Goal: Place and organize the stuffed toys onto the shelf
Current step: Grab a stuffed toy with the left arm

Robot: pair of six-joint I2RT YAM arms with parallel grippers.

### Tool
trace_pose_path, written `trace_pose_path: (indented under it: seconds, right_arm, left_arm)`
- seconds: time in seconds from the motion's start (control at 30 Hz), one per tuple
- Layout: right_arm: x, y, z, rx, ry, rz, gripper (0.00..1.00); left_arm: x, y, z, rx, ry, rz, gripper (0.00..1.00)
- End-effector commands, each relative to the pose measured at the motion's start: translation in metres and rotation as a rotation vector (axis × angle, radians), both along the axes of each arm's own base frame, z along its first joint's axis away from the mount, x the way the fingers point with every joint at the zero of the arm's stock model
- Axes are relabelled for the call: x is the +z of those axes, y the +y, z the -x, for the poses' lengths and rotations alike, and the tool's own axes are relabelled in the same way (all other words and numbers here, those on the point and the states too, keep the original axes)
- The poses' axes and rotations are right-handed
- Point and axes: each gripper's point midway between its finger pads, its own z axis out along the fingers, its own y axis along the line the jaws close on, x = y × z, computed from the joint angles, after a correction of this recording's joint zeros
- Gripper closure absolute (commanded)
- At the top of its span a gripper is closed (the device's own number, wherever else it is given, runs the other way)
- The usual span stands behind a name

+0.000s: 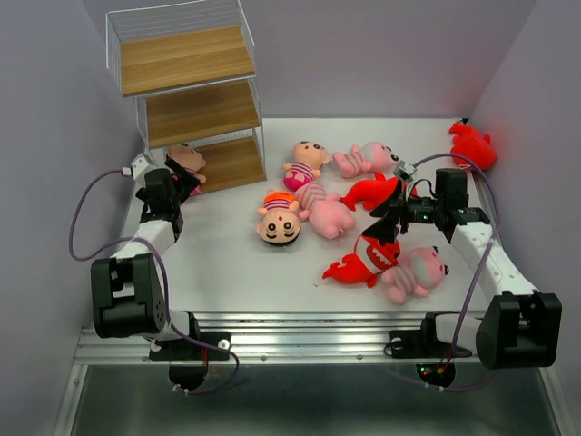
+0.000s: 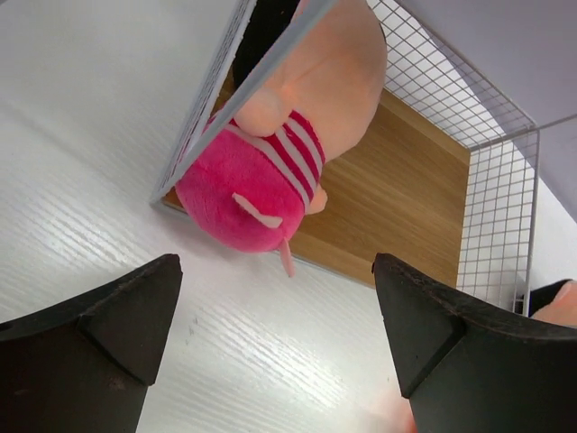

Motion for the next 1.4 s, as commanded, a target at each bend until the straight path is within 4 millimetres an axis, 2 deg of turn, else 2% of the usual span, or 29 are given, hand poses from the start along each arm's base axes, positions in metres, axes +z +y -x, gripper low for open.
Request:
trace_pose_path:
  seconds: [0.0,0.1,0.23,0.27,0.3,0.33,0.37,0.4,0.43,0.47,0.57,0.6,0.63,0.7,0.73,0.8,0.83,0.87,0.97,1.2,1.37]
  right_arm:
    - [0.013,0.0,0.0,0.023,-0.07,-0.011,0.0]
    - [0.012,-0.001,0.0,0.031,-0.086,-0.002,0.0]
    - [0.002,0.0,0.015,0.101,-0.044,0.003,0.0]
    - [-0.001,-0.001,0.015,0.145,-0.11,0.022,0.0]
    - [-0.003,-0.001,0.019,0.171,-0.107,0.024,0.0]
    - [-0.006,0.0,0.027,0.193,-0.017,0.015,0.0]
    - [-0.008,-0.001,0.029,0.213,-0.011,0.019,0.0]
    - [-0.01,-0.002,0.029,0.248,-0.057,0.032,0.0]
    - [-0.008,-0.003,0.037,0.264,-0.006,0.032,0.0]
    - [-0.013,-0.003,0.035,0.284,-0.011,0.037,0.0]
    - [-0.016,-0.004,0.035,0.281,0.037,0.041,0.0]
    - [-0.016,-0.004,0.033,0.272,0.044,0.045,0.0]
    - [-0.019,-0.005,0.025,0.258,0.015,0.061,0.0]
    - [-0.021,-0.006,0.02,0.205,0.065,0.074,0.0]
    - [-0.025,-0.01,0.006,0.175,0.01,0.113,0.0]
    - [-0.03,-0.01,0.004,0.119,0.037,0.137,0.0]
    - [-0.033,-0.014,-0.007,0.088,-0.009,0.17,0.0]
    - [-0.035,-0.015,-0.008,0.074,-0.007,0.177,0.0]
    - [-0.043,-0.016,-0.006,0.066,0.004,0.183,0.0]
    - [-0.055,-0.016,0.001,0.078,0.028,0.189,0.0]
    - [-0.056,-0.015,0.003,0.083,0.031,0.181,0.0]
  left_arm:
    - [0.022,-0.01,0.017,-0.05,-0.068,-0.009,0.01]
    - [0.037,-0.017,0.033,-0.078,-0.106,-0.003,0.01]
    - [0.075,-0.027,0.07,-0.127,-0.22,-0.026,0.01]
    - [0.081,-0.029,0.074,-0.139,-0.235,-0.03,0.01]
    - [0.081,-0.041,0.08,-0.202,-0.23,-0.011,0.01]
    - [0.091,-0.047,0.085,-0.234,-0.26,-0.009,0.01]
    - [0.094,-0.055,0.087,-0.275,-0.265,0.002,0.01]
    - [0.093,-0.072,0.091,-0.369,-0.259,0.029,0.01]
    - [0.091,-0.081,0.092,-0.417,-0.25,0.05,0.01]
    - [0.086,-0.098,0.097,-0.498,-0.229,0.108,0.02]
    - [0.069,-0.128,0.104,-0.602,-0.17,0.185,0.07]
    - [0.065,-0.133,0.106,-0.6,-0.156,0.19,0.08]
    - [0.06,-0.159,0.116,-0.667,-0.138,0.205,0.08]
    - [0.052,-0.172,0.121,-0.655,-0.113,0.244,0.08]
    - [0.041,-0.19,0.131,-0.694,-0.08,0.263,0.08]
    - [0.036,-0.203,0.133,-0.678,-0.074,0.308,0.08]
    - [0.023,-0.218,0.142,-0.706,-0.038,0.328,0.08]
    - [0.019,-0.225,0.144,-0.712,-0.031,0.343,0.08]
    - [0.002,-0.243,0.145,-0.699,0.016,0.366,0.07]
    - [-0.036,-0.247,0.13,-0.619,0.131,0.326,0.06]
    - [-0.046,-0.25,0.121,-0.602,0.14,0.314,0.07]
